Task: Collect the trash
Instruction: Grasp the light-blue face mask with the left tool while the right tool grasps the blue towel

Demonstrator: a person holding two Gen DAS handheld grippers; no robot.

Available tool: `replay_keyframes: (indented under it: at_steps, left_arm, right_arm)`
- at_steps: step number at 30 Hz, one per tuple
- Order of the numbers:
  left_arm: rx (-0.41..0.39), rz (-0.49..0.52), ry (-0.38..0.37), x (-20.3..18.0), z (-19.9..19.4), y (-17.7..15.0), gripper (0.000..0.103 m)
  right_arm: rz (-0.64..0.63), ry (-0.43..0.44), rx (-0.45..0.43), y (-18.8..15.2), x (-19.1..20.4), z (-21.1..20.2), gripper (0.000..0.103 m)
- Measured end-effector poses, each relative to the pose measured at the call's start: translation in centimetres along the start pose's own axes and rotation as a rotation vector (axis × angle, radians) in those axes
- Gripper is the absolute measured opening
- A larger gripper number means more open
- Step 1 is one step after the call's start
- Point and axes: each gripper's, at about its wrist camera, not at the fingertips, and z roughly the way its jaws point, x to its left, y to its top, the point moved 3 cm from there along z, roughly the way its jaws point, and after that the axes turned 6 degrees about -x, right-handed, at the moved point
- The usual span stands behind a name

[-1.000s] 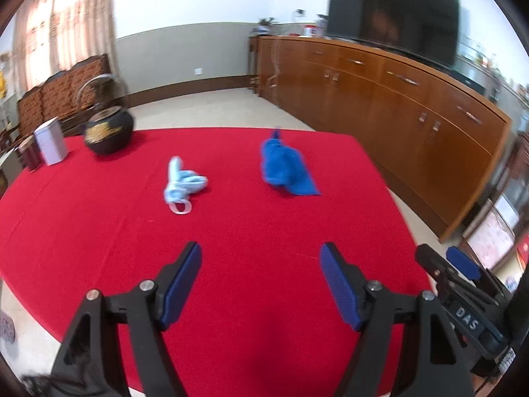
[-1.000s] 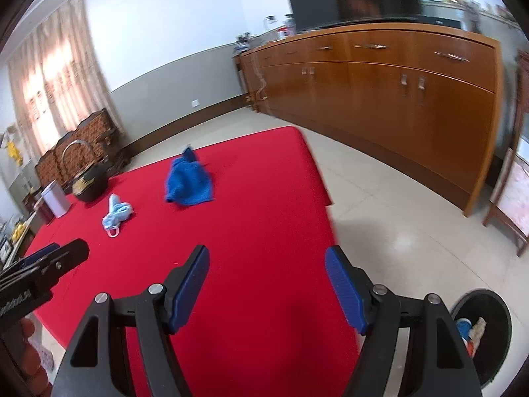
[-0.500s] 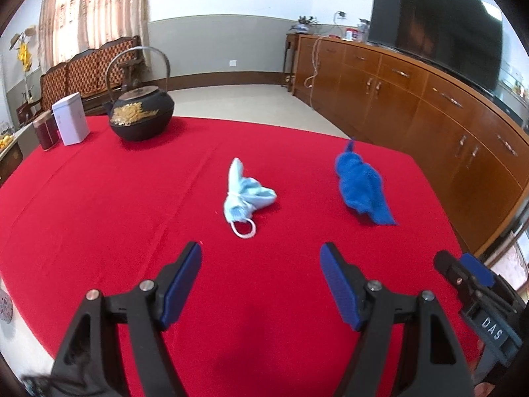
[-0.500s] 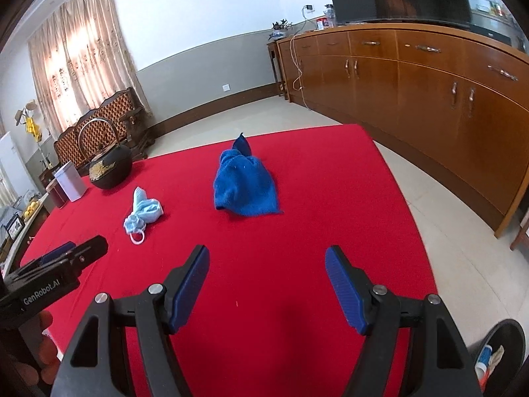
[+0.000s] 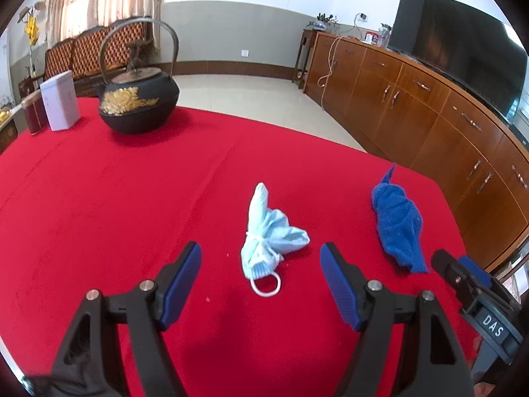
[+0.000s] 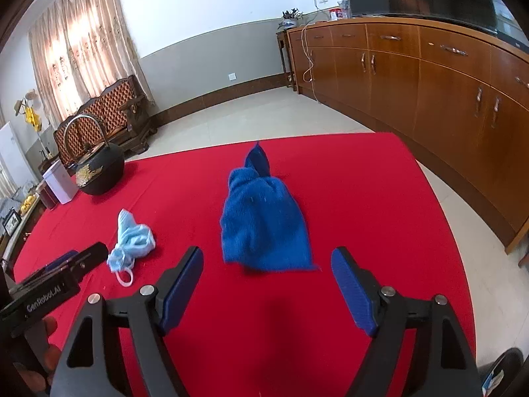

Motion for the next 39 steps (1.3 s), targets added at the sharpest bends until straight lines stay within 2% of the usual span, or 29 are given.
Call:
replay_keyframes:
  at_steps: [5,10,15,21,23,25,30,33,35,37,39]
  left_arm:
    - [0.022,0.035,0.02,-0.3,1.9,0.7,0.076]
    - [0.052,0.022,0.046,0.7,3.3,0.7,0.076]
    - [0.085,0.018,0.041,0.8,4.2,0.1,0.076]
    - [0.103,0.012,0.018,0.4,4.8,-0.3,0.076]
    - [0.105,0.02,0.02,0.3,5.0,-0.4,0.076]
    - [0.103,0.021,0.021,0.3,5.1,-0.4,0.076]
    - [0.102,0.025,0.025,0.2,5.1,-0.5,0.076]
    - [0.099,0.035,0.026,0.0,5.2,-0.4,0.075]
    - [0.095,0.03,0.01,0.0,5.1,-0.3,0.065]
    - [0.091,0.032,-0.019,-0.4,5.0,-0.4,0.039]
    - [0.086,0.043,-0.032,-0.9,4.8,-0.5,0.035]
  right_arm:
    - [-0.032,-0.027,0.044,1.3,0.6,3.1,0.087]
    - [-0.054,-0.056,0.095,1.7,0.9,6.3,0.087]
    - [-0.054,-0.073,0.142,1.7,1.0,8.6,0.087]
    - [-0.046,-0.055,0.141,1.5,1.0,9.4,0.086]
    - [-0.035,-0.038,0.14,1.4,0.8,9.3,0.072]
    - [-0.019,-0.016,0.128,1.7,0.7,9.2,0.05]
    - [-0.025,0.02,0.133,1.3,1.1,9.0,0.034]
    - [-0.038,0.029,0.134,0.9,1.2,8.6,0.032]
    - [-0.033,0.03,0.131,0.7,1.0,8.1,0.032]
    - [-0.025,0.034,0.134,0.5,0.9,7.6,0.032]
    - [-0.02,0.036,0.136,0.5,0.9,7.3,0.032]
